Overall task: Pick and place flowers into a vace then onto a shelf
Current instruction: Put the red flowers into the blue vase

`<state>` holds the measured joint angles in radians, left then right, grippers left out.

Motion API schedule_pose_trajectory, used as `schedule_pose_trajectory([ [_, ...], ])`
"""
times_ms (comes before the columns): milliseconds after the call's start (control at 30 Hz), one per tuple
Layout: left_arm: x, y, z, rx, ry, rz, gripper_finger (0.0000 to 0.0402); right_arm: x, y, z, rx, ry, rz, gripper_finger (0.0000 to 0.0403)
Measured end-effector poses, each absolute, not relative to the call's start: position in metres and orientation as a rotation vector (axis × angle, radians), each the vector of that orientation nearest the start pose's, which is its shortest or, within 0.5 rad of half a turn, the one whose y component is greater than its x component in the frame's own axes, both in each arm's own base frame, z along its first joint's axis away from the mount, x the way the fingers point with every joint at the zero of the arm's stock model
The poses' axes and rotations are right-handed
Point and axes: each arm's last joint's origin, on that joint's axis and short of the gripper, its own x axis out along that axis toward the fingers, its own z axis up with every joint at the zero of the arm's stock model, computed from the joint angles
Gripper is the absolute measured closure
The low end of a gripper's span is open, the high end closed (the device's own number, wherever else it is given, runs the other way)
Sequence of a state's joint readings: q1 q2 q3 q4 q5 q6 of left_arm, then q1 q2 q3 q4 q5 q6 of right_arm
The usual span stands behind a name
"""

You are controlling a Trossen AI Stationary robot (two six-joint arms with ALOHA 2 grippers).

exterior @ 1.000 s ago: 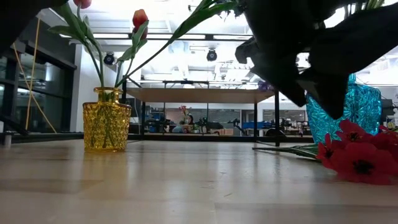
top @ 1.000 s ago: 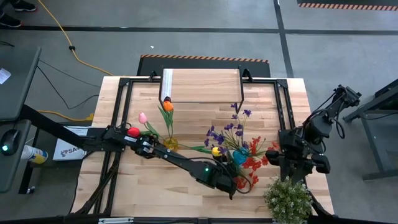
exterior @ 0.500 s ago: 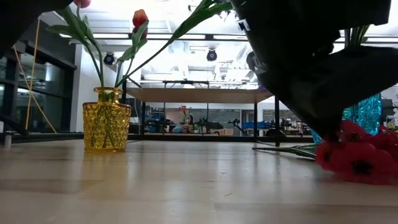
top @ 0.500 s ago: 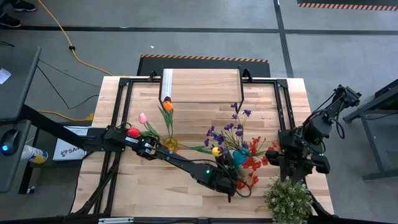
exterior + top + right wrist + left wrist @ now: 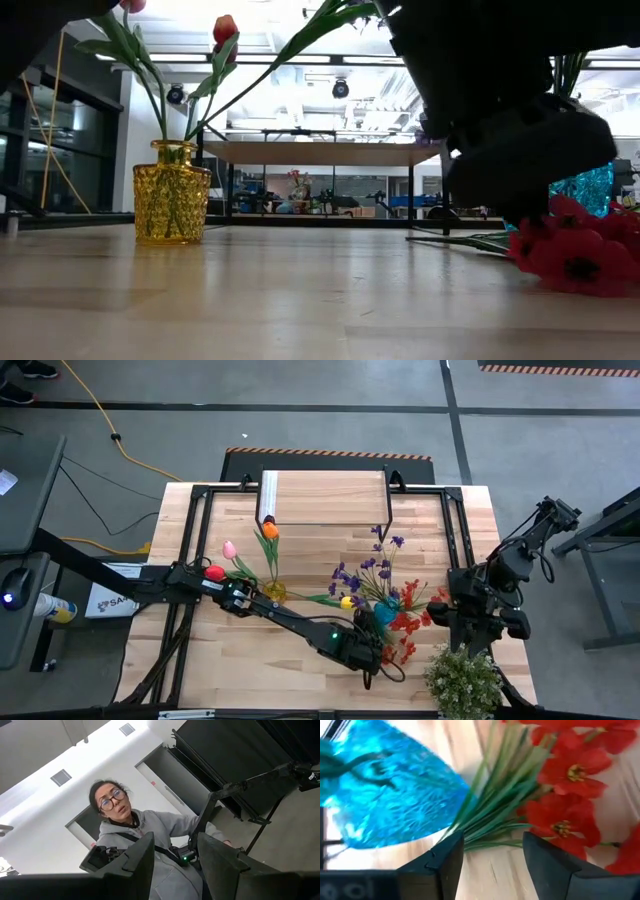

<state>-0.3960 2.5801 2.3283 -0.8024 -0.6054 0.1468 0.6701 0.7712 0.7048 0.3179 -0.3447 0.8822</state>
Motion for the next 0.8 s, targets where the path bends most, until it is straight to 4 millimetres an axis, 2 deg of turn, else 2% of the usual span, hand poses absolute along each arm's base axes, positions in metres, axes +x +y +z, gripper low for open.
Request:
schedule_pose_trajectory([
  [167, 0.507, -0.192, 0.153, 0.691, 0.979, 0.015, 0.018, 0.128, 0.114, 0.355, 0.845, 0.197, 1.044, 0.0261],
  [400, 0.51, -0.186, 0.154, 0.816, 0.989, -0.061, 0.0192, 0.129, 0.113, 0.355, 0.85, 0.19, 1.026, 0.0261],
  [567, 0.516, -0.176, 0.155, 0.843, 0.972, -0.083, 0.0192, 0.129, 0.113, 0.355, 0.854, 0.184, 1.012, 0.0261],
  [800, 0.521, -0.169, 0.155, 0.838, 0.949, -0.21, 0.0205, 0.129, 0.113, 0.354, 0.857, 0.186, 1.004, 0.0261],
])
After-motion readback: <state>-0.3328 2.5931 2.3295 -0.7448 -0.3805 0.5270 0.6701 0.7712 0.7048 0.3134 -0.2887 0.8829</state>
